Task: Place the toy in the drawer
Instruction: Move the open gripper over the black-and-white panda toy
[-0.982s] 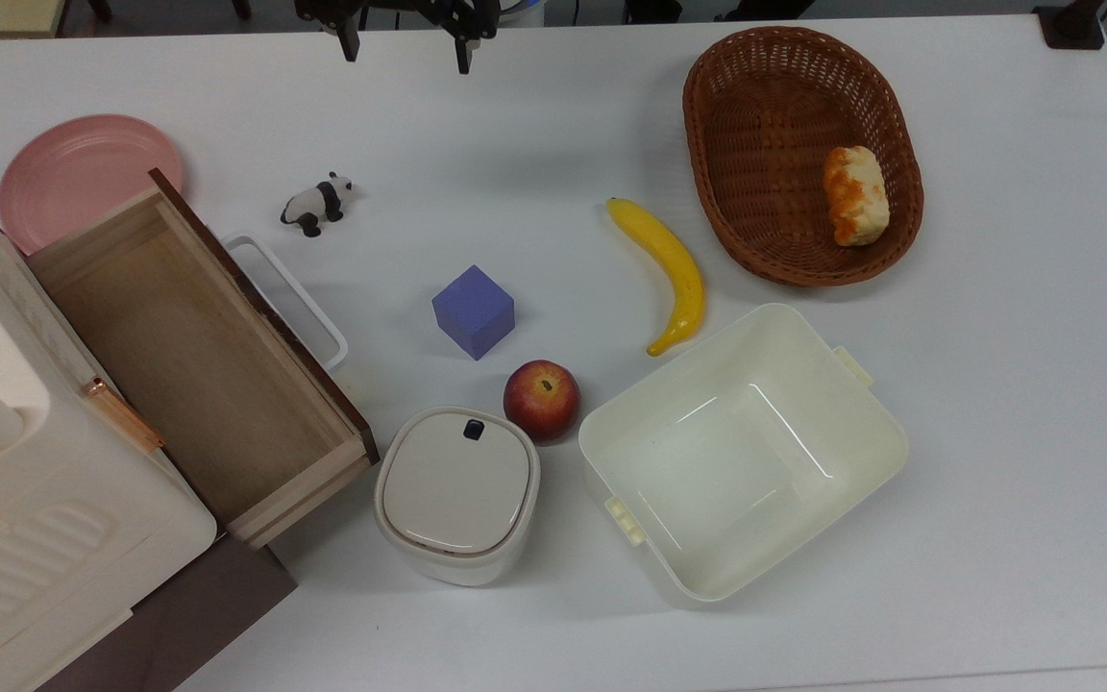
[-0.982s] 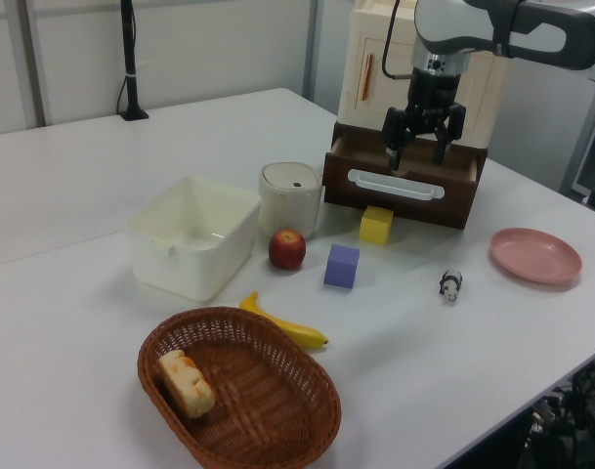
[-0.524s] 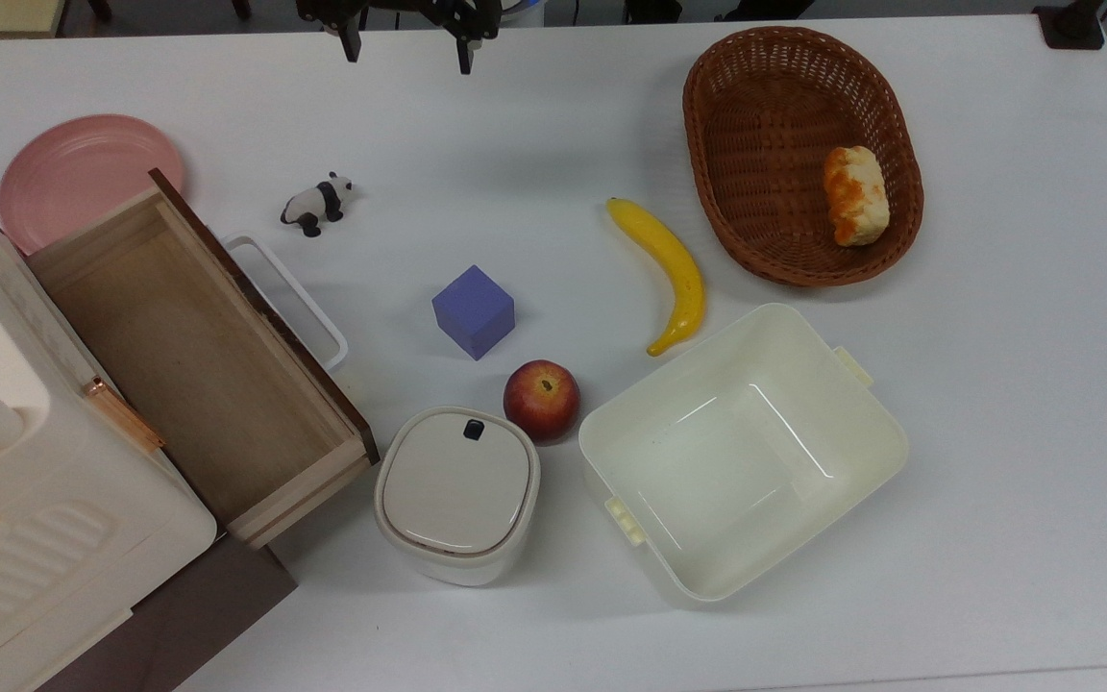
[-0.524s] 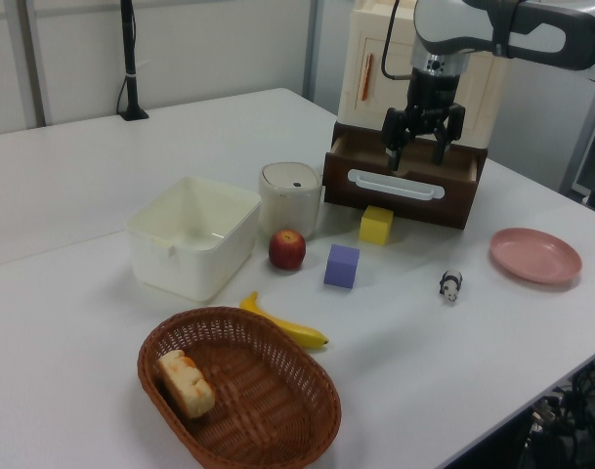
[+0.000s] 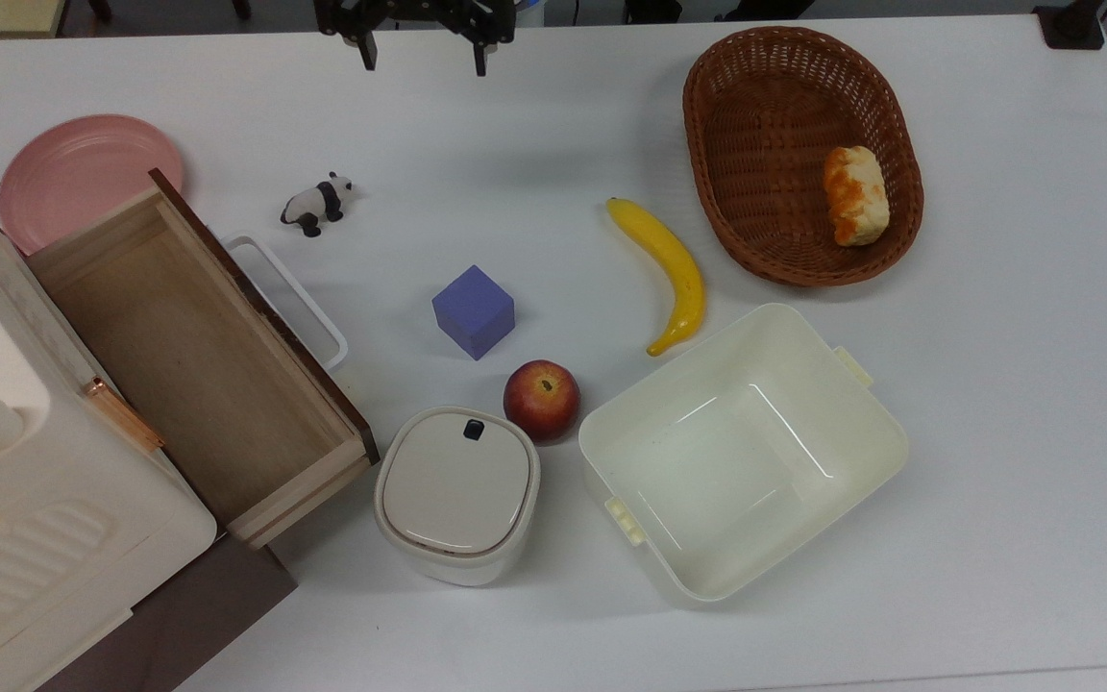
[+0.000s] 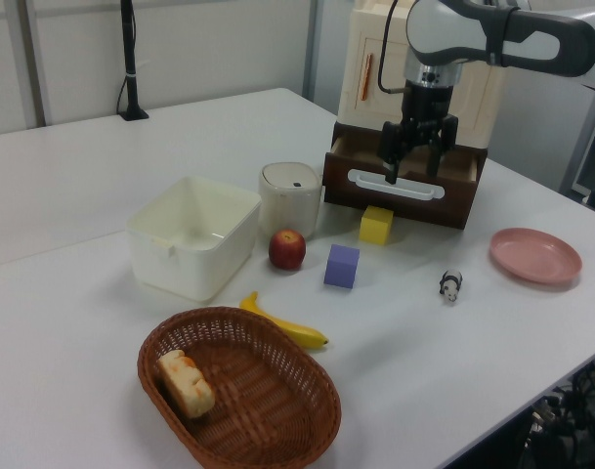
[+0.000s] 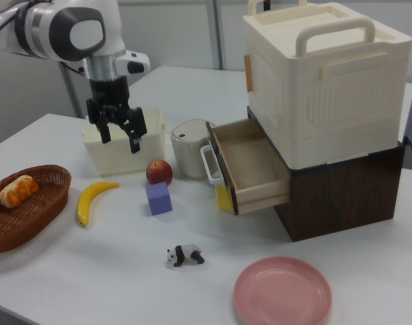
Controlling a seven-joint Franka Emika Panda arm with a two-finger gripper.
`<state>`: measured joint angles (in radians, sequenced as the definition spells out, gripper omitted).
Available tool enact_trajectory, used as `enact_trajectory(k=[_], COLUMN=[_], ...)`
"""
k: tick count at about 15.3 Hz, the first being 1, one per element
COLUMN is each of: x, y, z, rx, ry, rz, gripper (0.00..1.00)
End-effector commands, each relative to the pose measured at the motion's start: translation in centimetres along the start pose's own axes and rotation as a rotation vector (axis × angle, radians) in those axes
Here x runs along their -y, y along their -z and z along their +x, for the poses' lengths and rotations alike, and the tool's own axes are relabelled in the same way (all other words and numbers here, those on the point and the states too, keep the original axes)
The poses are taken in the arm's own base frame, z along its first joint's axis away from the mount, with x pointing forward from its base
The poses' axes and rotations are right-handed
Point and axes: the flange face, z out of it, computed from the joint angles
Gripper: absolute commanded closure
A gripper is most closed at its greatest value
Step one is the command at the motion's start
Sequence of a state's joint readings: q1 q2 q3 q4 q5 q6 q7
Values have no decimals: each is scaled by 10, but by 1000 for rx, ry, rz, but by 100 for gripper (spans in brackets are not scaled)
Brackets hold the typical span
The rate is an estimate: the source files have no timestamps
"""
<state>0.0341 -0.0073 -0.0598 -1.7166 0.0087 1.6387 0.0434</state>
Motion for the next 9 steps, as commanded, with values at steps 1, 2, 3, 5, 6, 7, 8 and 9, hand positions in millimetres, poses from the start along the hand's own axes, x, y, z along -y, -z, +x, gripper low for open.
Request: enact_trajectory(k=[1,2,3,5,6,7,8,9], x=[-23,-34,-35,-46,-51,-60,-79,-87], y=[-19,-24,-31,-53,-65,-74,-89,-96], z=[-27,-28,-28,-28,-28,-28,-27,-29], rx=[47,49,48,34,5,-32,-78,-109], ry=[-294,-409,-478,-567,-577,-583,-604,-606], rz=[1,-2,-21,-66,-89,-99,-92,-92], gripper=[0,0,0,0,0,0,0,0])
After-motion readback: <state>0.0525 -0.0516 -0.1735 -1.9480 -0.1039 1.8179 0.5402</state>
